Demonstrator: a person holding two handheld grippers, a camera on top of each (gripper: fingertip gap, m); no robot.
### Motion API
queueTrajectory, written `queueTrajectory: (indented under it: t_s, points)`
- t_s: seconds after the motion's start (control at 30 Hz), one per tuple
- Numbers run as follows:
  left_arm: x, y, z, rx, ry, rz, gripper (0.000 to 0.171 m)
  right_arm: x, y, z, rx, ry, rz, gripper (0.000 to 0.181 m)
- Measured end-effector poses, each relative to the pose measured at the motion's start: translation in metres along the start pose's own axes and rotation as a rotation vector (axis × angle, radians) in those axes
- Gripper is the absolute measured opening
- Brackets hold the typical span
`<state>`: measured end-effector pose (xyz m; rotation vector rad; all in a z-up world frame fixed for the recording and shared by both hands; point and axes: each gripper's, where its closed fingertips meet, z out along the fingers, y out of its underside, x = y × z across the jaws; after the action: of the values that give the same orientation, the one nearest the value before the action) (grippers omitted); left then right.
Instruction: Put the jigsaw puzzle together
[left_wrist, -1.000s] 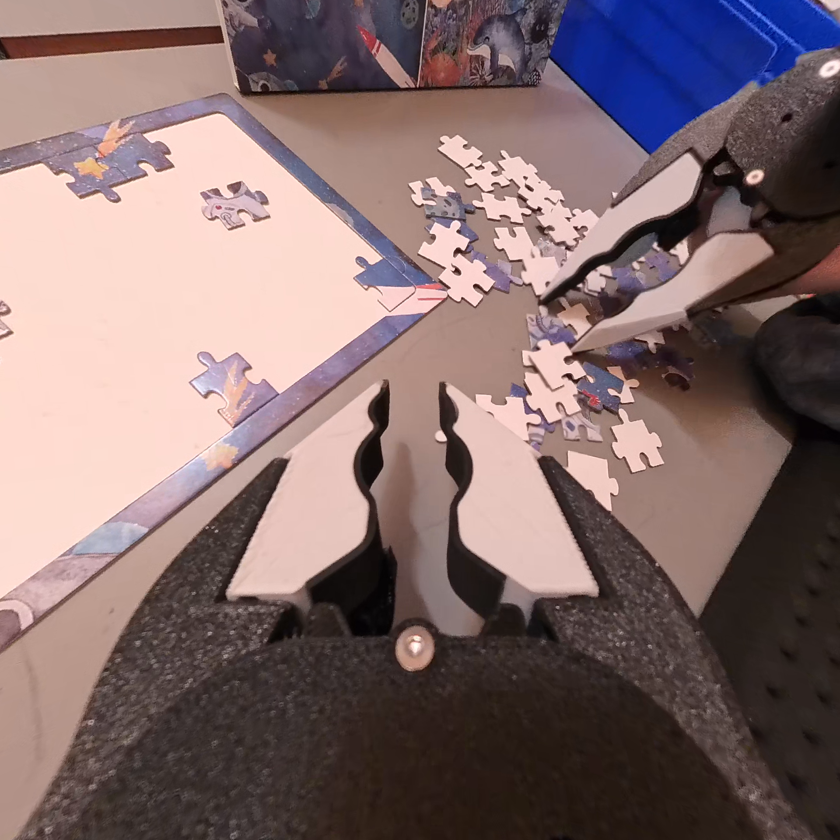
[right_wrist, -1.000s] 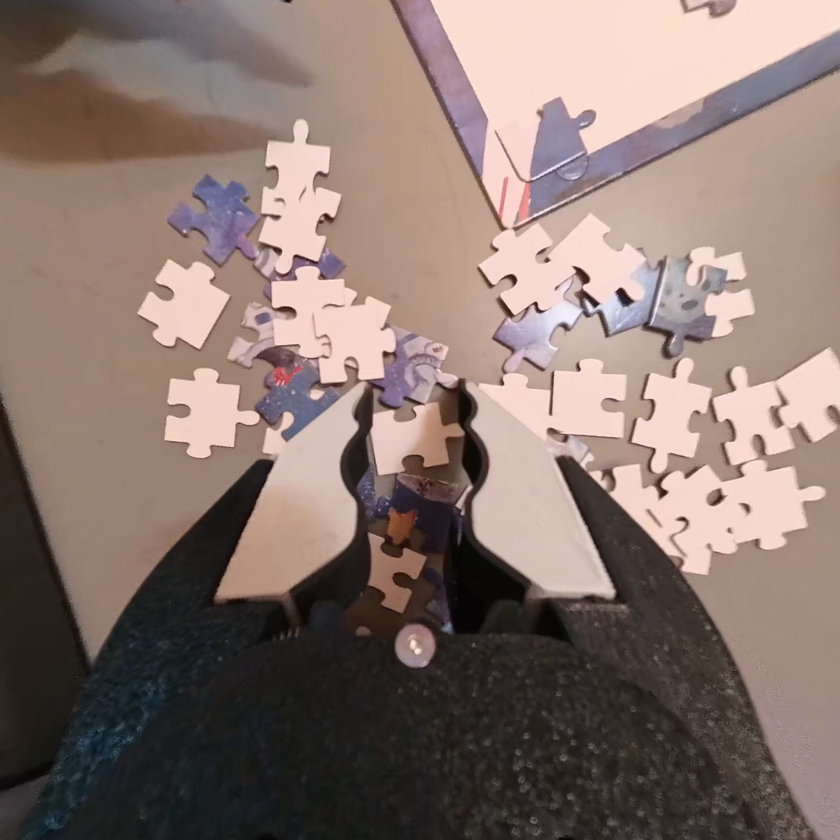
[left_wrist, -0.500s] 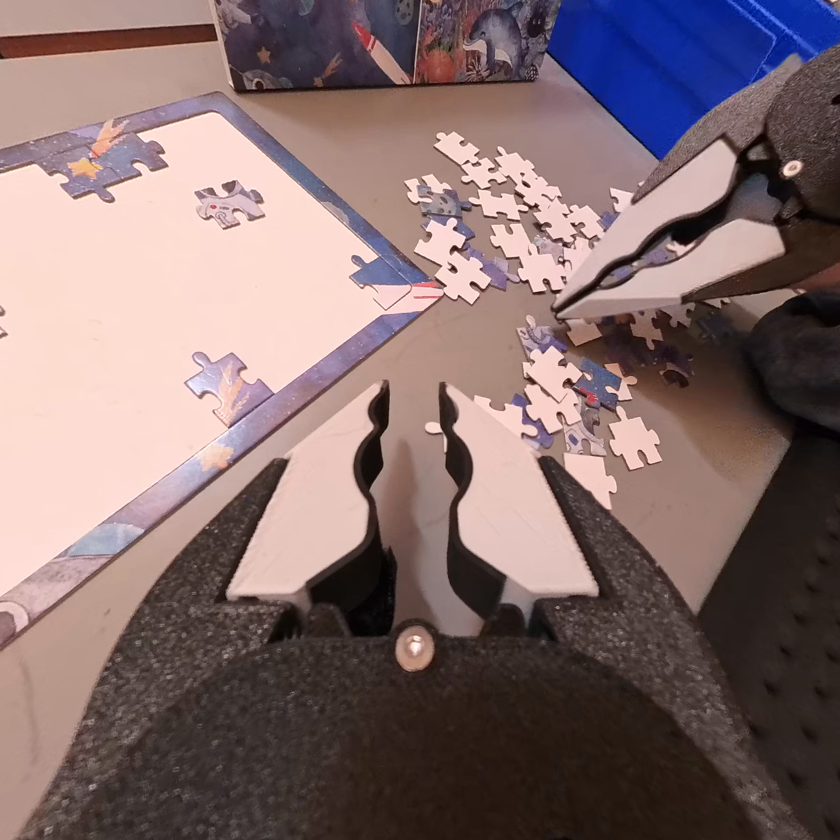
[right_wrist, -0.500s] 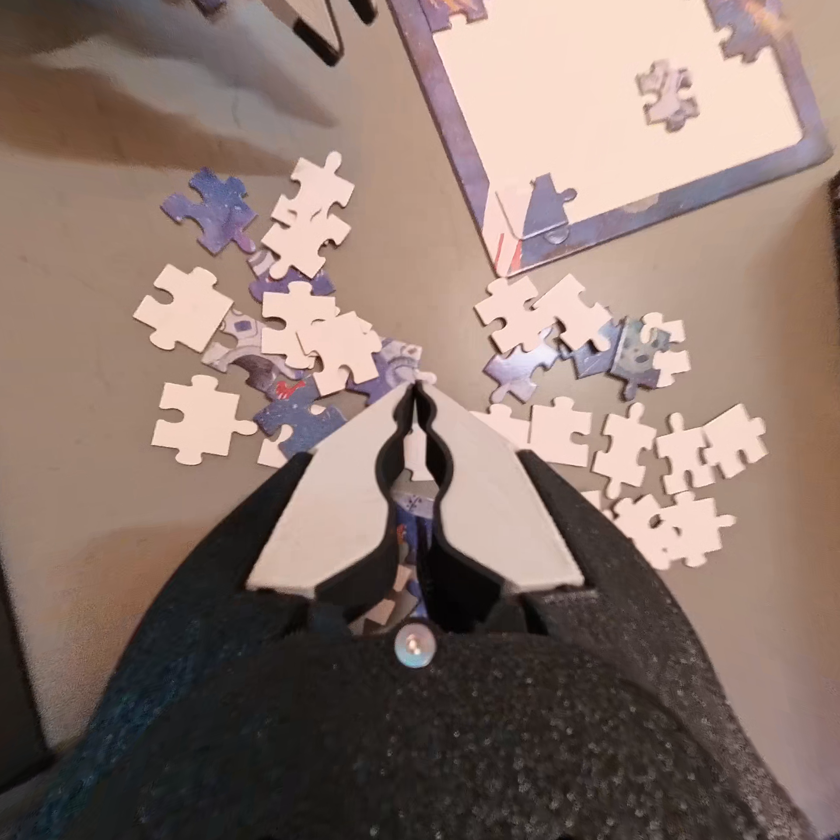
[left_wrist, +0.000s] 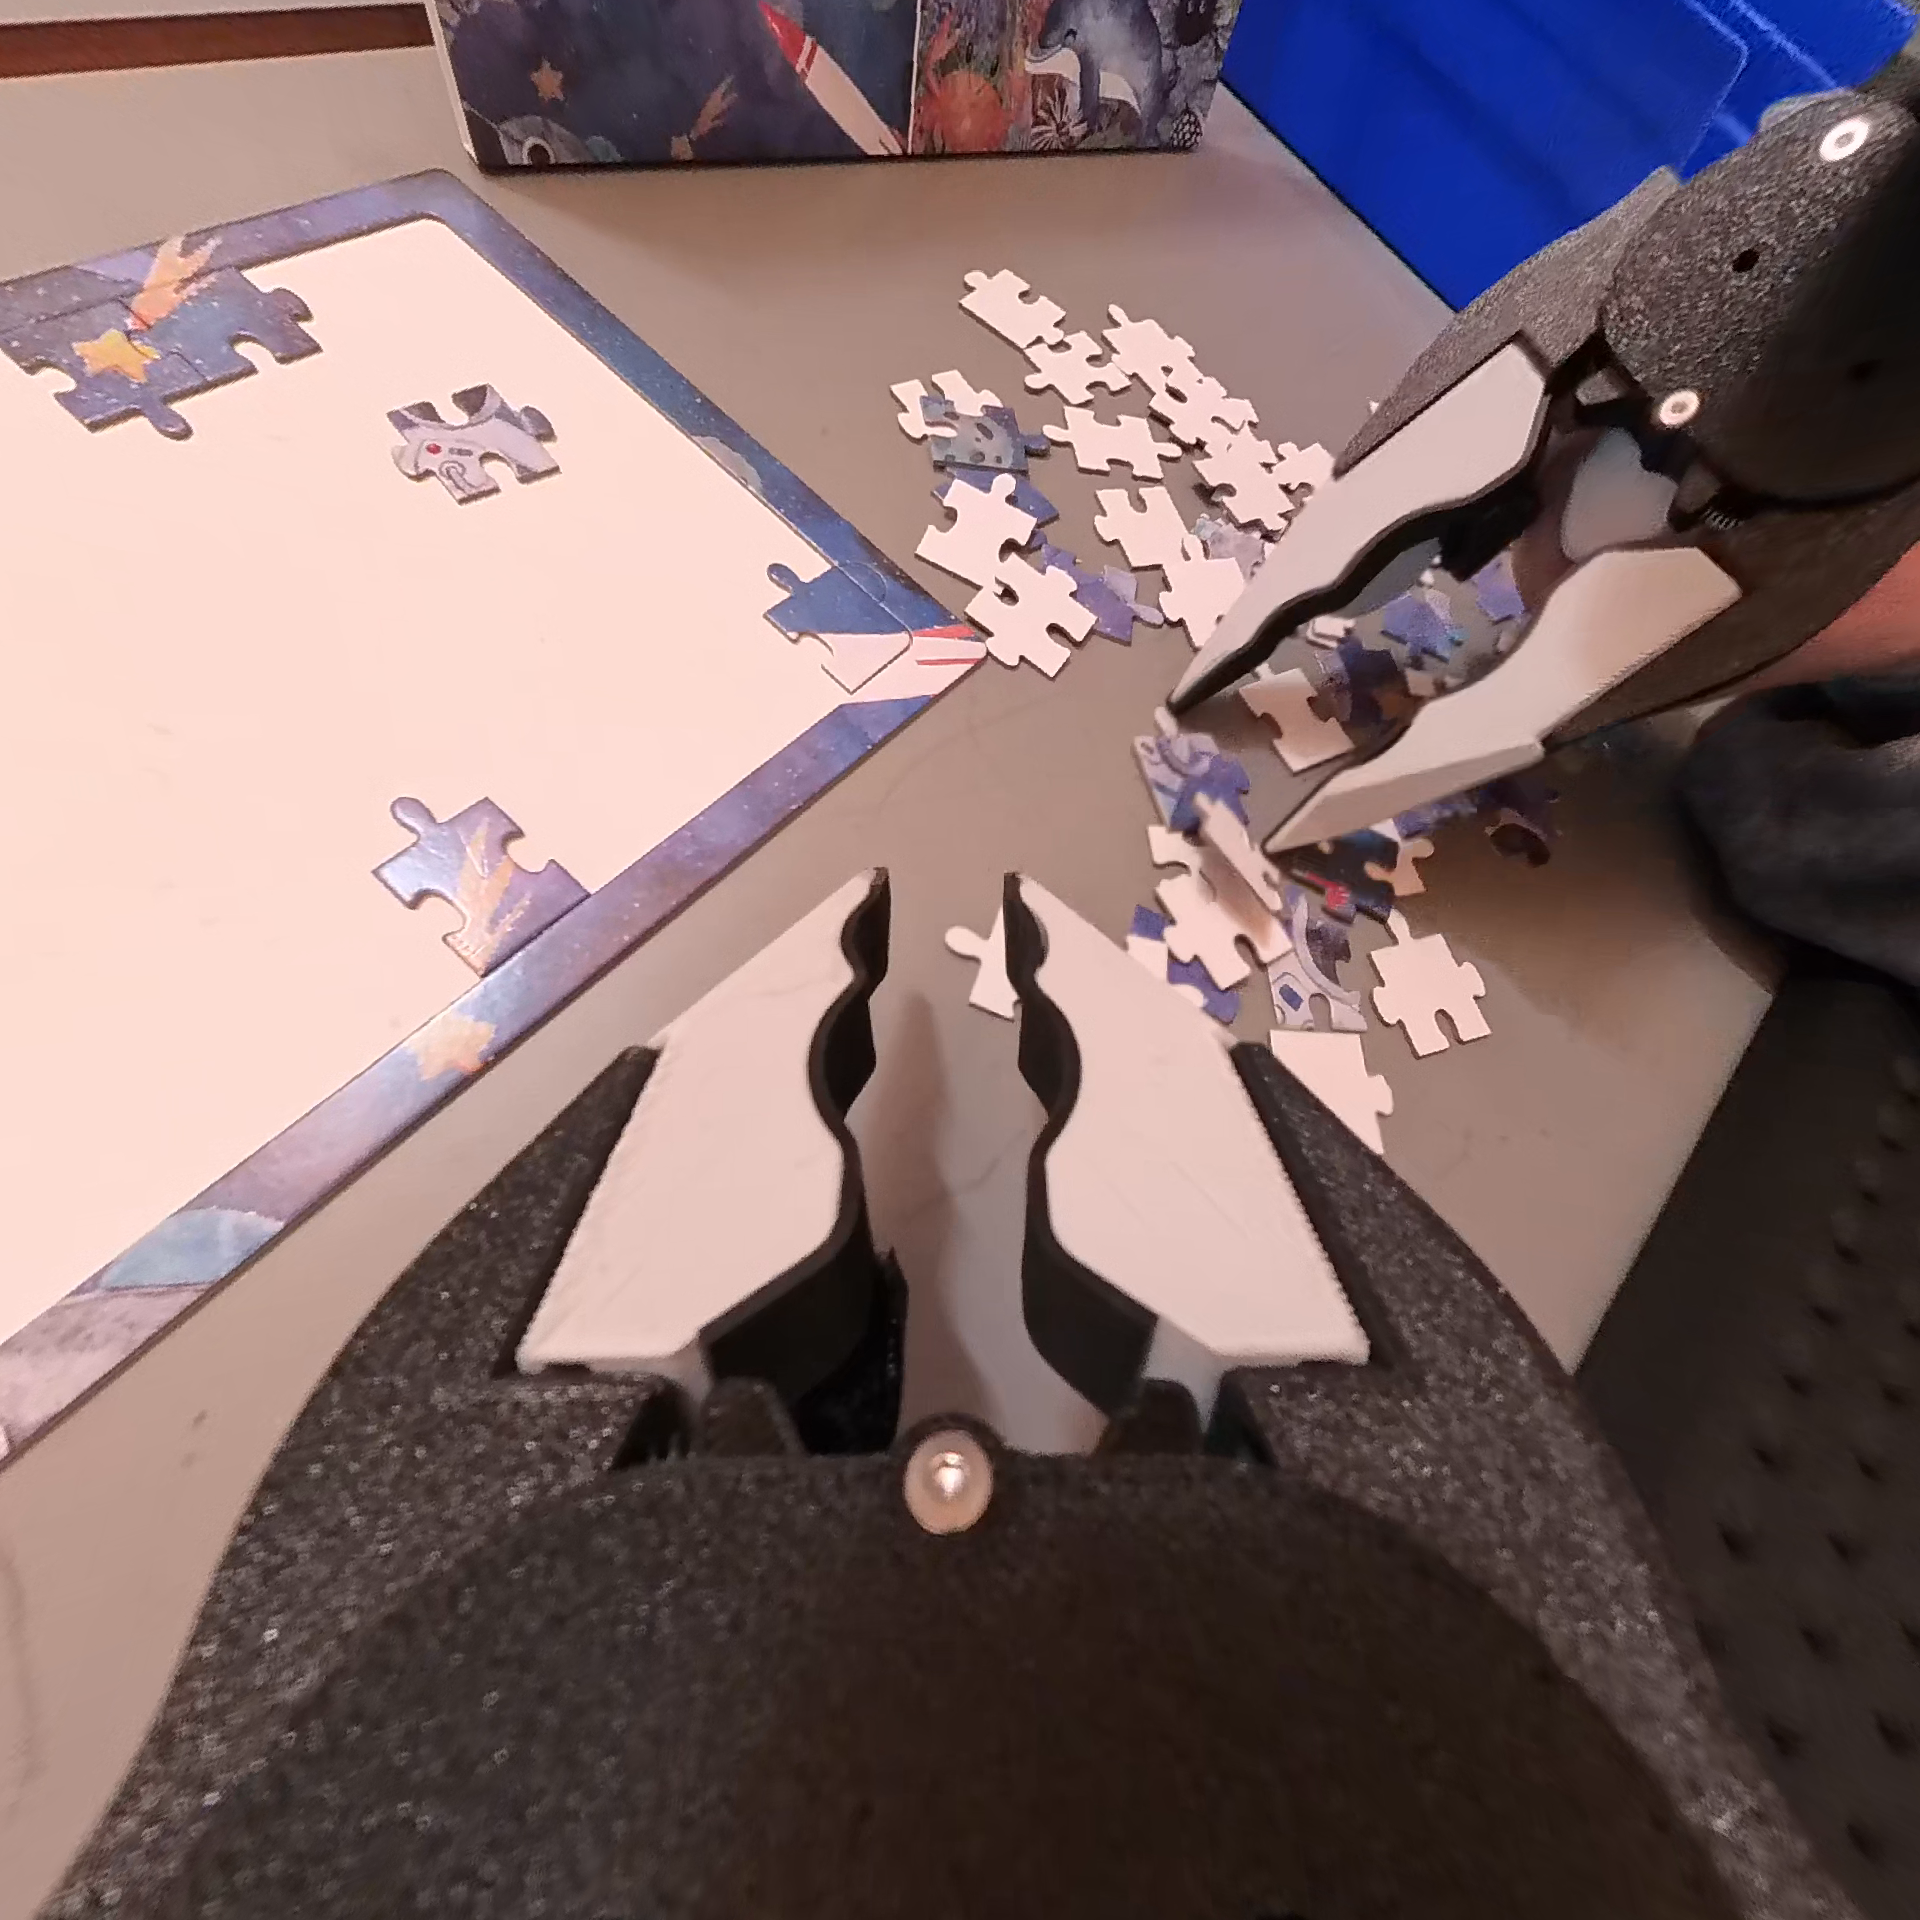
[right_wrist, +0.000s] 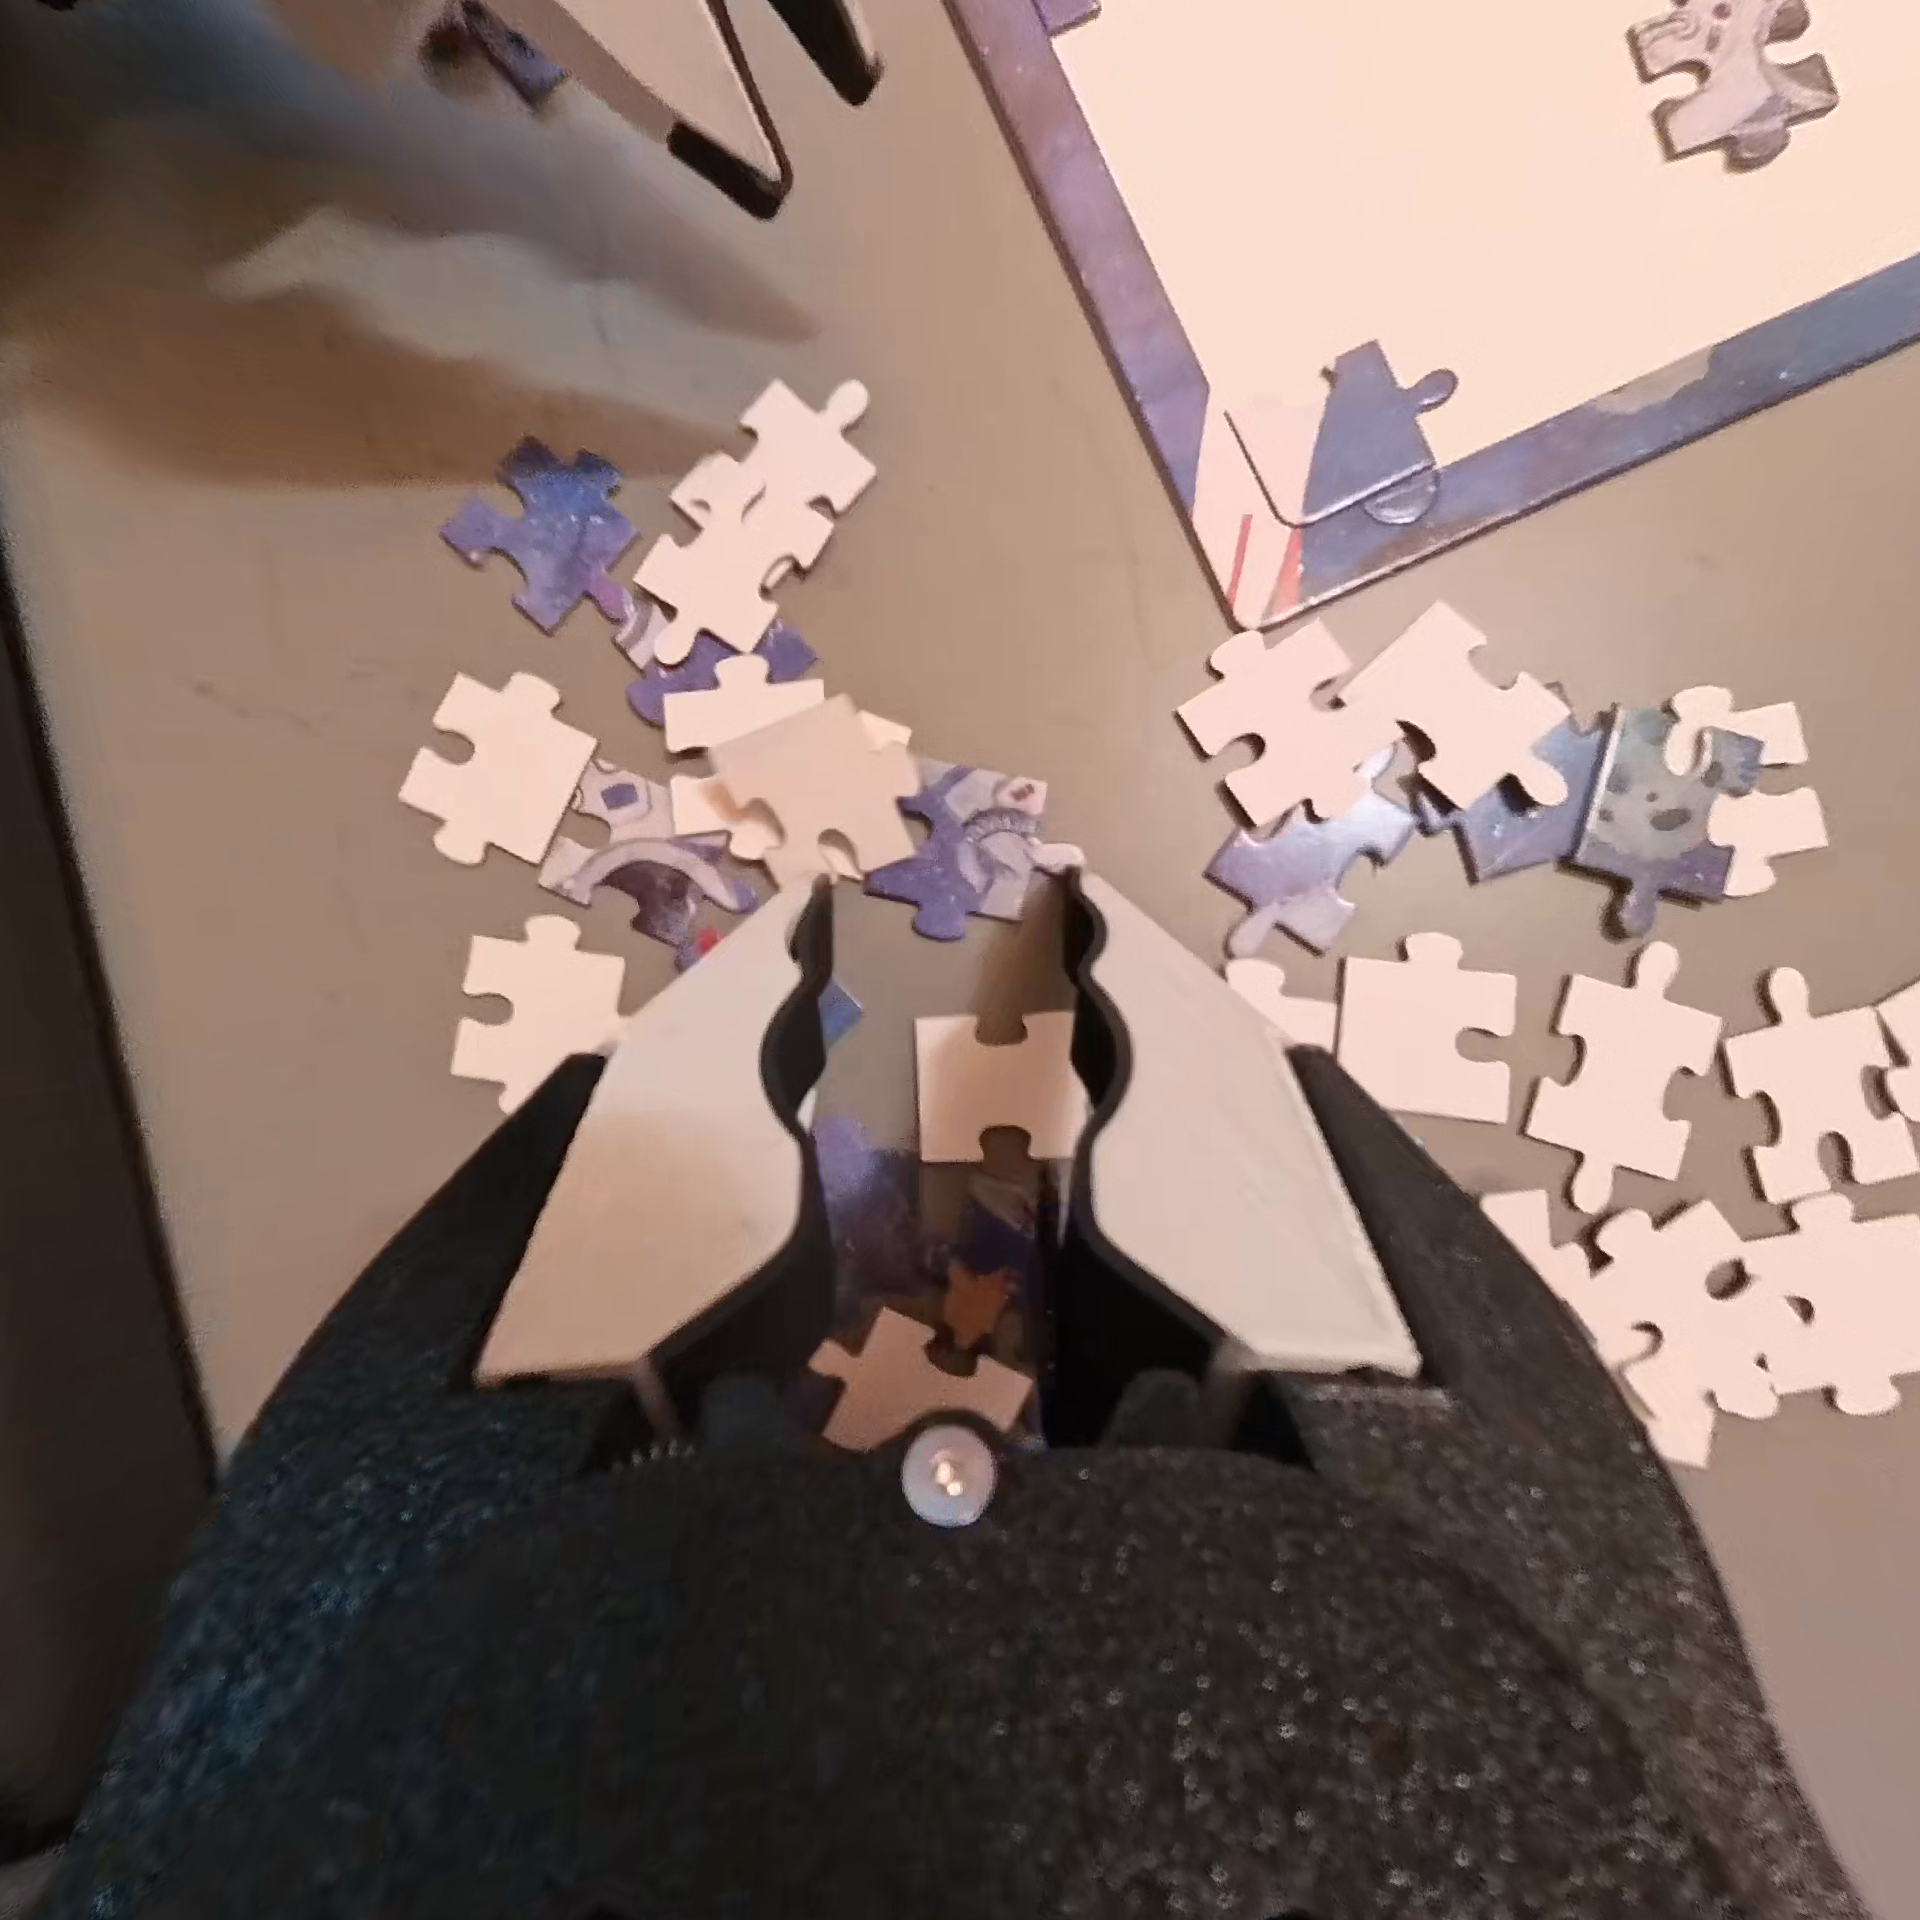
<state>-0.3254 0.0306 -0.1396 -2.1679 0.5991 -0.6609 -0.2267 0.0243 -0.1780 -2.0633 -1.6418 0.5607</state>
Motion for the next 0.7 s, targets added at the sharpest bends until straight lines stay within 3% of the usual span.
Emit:
queueTrajectory:
  t_s: [0.23,0.53,0.7]
  points:
    - [0.000,0.001,0.001,-0.005,-0.003,0.005,0.021,-0.016,-0.020,0.010,0.012,0.018,-0.119,0.049]
    - [0.001,0.002,0.002,-0.013,-0.002,0.011,0.021,0.003,-0.015,0.004,0.039,0.023,0.043,0.047]
    - [0.001,0.002,0.001,-0.012,0.001,0.005,0.021,-0.002,-0.014,0.011,-0.001,0.039,0.005,0.029]
